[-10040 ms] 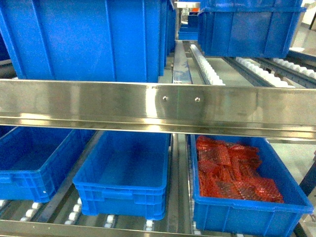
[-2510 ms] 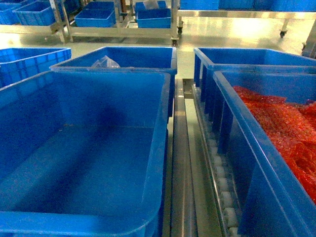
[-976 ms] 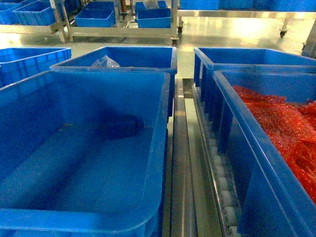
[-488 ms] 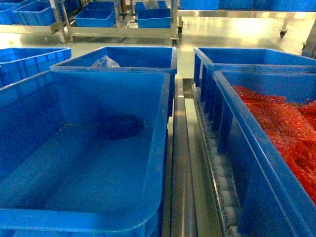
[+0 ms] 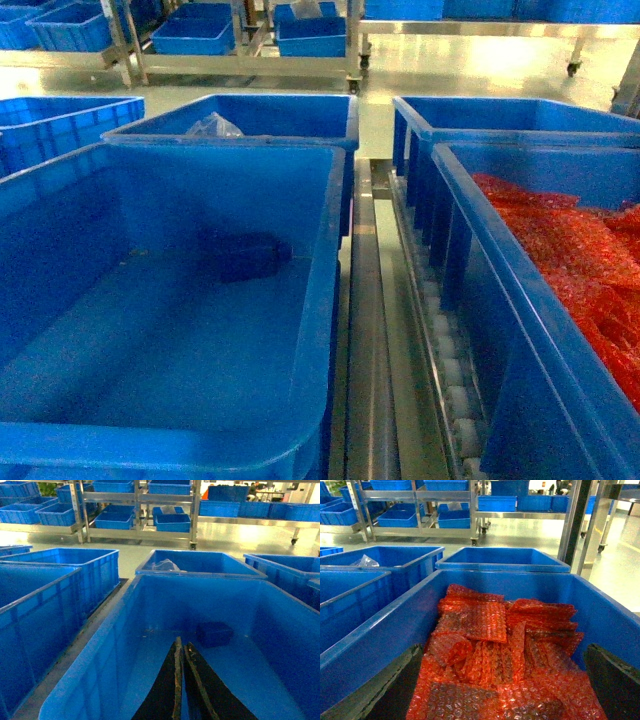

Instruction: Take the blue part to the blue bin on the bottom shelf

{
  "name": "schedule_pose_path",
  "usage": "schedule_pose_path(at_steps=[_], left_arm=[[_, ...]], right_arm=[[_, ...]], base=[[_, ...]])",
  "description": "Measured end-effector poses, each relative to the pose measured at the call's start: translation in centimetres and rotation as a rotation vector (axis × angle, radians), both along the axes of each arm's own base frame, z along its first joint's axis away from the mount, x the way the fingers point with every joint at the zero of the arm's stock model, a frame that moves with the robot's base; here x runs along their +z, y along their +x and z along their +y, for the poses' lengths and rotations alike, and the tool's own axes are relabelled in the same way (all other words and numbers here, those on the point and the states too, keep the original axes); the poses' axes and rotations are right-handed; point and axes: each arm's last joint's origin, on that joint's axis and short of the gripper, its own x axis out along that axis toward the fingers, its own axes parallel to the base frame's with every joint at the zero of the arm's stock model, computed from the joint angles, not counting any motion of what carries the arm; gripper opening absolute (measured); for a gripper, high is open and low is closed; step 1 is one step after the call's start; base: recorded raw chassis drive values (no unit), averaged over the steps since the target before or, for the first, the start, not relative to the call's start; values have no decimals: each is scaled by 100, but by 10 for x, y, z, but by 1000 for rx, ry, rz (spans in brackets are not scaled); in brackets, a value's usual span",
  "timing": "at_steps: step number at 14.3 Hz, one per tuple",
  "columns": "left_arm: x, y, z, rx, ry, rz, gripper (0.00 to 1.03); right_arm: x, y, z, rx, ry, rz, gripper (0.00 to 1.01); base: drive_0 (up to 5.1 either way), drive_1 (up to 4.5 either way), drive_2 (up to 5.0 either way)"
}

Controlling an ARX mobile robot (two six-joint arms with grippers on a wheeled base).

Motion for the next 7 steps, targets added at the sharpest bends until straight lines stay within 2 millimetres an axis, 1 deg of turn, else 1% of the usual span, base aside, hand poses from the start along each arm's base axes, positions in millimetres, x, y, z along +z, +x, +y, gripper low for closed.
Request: schedule_pose_path(at_steps=[1, 2, 3, 7], left_arm=[[0, -1, 0, 0, 0, -4, 2], [-6, -7, 0, -3, 0, 51, 2], [-2, -11, 0, -1, 1, 0, 2], [-3, -11, 0, 0, 3, 13, 2]], right_arm=[[0, 0, 0, 0, 0, 0, 98], [0, 0, 0, 0, 0, 1, 98], [0, 0, 0, 0, 0, 0, 98], [0, 0, 0, 0, 0, 0, 98]], base=[[0, 0, 0], [0, 0, 0], [0, 0, 0], [0, 0, 0]])
